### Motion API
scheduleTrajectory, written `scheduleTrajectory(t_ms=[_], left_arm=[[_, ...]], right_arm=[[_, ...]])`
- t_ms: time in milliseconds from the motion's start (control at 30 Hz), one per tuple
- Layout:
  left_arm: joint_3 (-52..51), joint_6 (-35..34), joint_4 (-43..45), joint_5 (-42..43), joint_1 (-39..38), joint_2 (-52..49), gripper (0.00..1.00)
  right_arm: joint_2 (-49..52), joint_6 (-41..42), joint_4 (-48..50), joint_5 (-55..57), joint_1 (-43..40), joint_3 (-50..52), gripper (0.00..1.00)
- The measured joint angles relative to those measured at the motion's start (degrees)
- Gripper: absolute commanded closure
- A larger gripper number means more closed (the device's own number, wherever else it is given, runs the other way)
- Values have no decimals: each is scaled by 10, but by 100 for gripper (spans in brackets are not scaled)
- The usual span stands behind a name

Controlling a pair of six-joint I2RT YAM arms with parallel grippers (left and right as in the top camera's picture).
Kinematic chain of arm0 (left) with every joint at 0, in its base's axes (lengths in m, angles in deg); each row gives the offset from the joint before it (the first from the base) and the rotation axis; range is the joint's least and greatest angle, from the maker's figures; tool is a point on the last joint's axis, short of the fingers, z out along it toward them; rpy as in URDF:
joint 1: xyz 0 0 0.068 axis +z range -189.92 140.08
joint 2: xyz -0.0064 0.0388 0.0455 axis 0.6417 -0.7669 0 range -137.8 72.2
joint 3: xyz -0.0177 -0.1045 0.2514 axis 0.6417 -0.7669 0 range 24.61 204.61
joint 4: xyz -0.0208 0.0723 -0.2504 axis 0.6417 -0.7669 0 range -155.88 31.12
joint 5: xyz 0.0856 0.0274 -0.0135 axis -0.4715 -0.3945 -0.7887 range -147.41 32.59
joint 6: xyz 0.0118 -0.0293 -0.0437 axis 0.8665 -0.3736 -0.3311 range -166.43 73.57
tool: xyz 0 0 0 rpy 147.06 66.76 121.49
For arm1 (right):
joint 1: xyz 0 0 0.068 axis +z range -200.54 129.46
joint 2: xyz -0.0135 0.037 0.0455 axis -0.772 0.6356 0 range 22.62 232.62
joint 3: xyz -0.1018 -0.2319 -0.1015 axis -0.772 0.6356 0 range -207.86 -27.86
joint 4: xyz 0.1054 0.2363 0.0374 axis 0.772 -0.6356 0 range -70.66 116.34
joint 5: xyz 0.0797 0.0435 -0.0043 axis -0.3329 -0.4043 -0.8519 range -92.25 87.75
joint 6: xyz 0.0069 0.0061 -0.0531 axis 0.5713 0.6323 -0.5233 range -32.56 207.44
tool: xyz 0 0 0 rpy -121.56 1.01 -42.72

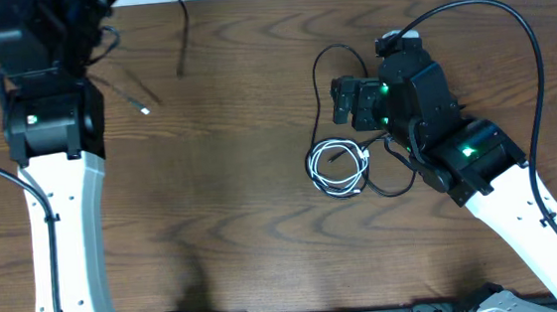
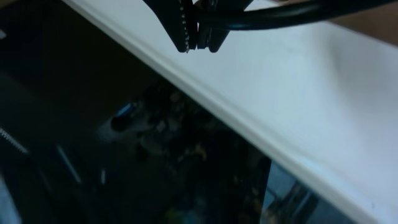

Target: Untangle cables

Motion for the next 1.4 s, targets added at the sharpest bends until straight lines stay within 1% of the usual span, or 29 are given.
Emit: scheduleTrajectory(t_ms=[100,233,433,533,633,733,800,1000,1033,1067,1100,1133,1167,1200,1400], left_arm=[[15,0,7,11,19,-7,93],[77,0,-12,12,52,-43,93],[218,17,-109,14,84,-141,93],[316,37,-199,16,103,-218,92],[364,66,-238,27,122,-279,93],[371,84,-234,40,134,-324,93],[371,93,-208,51,138,-352,93],[371,107,-181,64,151,-393,92],[371,108,-180,65,157,-396,89],[371,109,-181,65,165,-400,69],[372,111,-182,65,175,-404,35],[373,114,-186,65,185,-408,5],[374,114,-194,65,196,-413,2],[374,115,-203,64,206,-417,2],[375,119,-256,60,259,-450,2]], right_arm=[[0,0,0,0,0,0,1],[0,0,0,0,0,0,1],[0,0,0,0,0,0,1],[0,0,-2,0,0,0,1],[0,0,-2,0,0,0,1],[0,0,-2,0,0,0,1],[0,0,-3,0,0,0,1],[0,0,-15,0,0,0,1],[0,0,-19,0,0,0,1],[0,0,-21,0,0,0,1],[0,0,-23,0,0,0,1],[0,0,-23,0,0,0,1],[0,0,-23,0,0,0,1],[0,0,-23,0,0,0,1],[0,0,-23,-4,0,0,1]])
